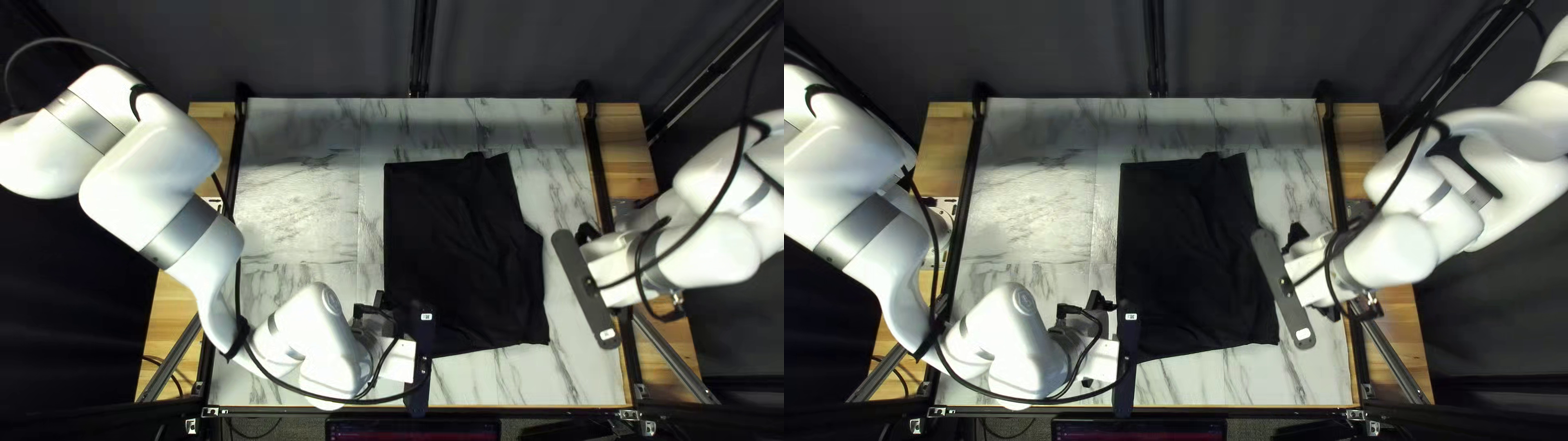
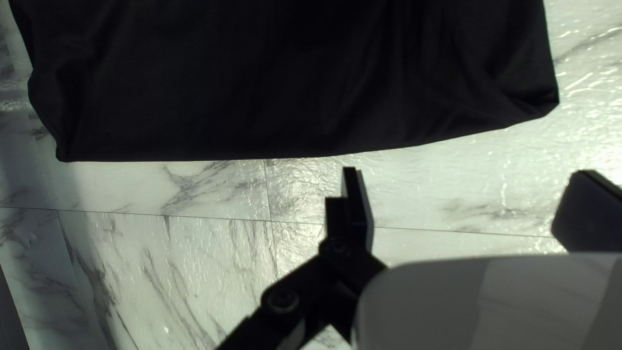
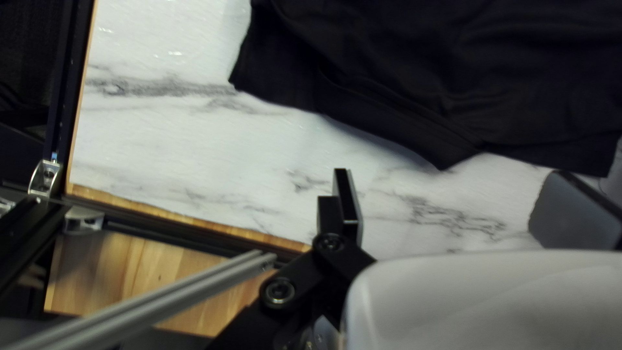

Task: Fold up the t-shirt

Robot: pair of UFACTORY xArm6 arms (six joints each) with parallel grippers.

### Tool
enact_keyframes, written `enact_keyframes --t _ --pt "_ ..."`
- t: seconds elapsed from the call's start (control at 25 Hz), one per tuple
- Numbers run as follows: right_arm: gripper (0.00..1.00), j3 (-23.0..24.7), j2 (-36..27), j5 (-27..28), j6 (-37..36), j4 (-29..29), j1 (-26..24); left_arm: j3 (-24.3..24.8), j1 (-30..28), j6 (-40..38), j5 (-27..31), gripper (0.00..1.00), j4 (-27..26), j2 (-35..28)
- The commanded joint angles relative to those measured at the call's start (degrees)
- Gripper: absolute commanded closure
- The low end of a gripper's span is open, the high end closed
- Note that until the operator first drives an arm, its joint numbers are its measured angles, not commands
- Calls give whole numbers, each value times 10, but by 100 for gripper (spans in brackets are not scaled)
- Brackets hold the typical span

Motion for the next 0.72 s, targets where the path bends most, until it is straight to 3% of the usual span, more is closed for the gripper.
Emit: enact_keyframes --t 0.04,0.16,0.24,0.72 --pt "0 15 46 -66 27 -19 10 10 6 4 -5 0 0 -7" --pt "0 -3 98 -107 12 -13 -3 13 6 5 -7 0 2 -10" --pt "0 -54 159 -77 8 17 -7 19 7 2 -12 0 5 -12" --pt "0 -54 159 -77 8 17 -7 31 15 6 -23 0 4 -17"
